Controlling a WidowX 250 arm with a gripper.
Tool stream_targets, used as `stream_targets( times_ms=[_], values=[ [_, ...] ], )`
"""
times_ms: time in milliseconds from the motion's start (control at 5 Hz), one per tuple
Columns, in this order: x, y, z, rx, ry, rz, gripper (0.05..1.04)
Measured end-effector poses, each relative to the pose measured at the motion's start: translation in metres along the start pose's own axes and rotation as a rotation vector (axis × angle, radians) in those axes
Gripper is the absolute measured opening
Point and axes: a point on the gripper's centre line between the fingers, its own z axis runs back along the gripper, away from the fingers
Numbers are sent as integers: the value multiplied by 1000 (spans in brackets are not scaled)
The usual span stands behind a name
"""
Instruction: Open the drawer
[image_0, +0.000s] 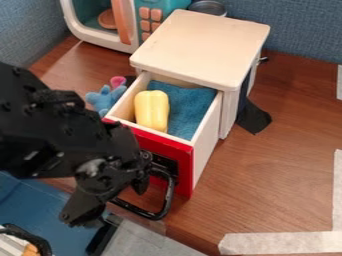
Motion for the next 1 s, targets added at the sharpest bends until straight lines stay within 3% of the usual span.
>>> stream_targets(
  times_ms=[200,400,800,1000],
  values=[
    [3,-5,10,-8,-20,-44,1009],
    [5,-13,28,-41,1,-170,1007],
    [7,-24,51,-46,135,-426,1005],
    [7,-33,57,-64,158,-532,1003]
  ],
)
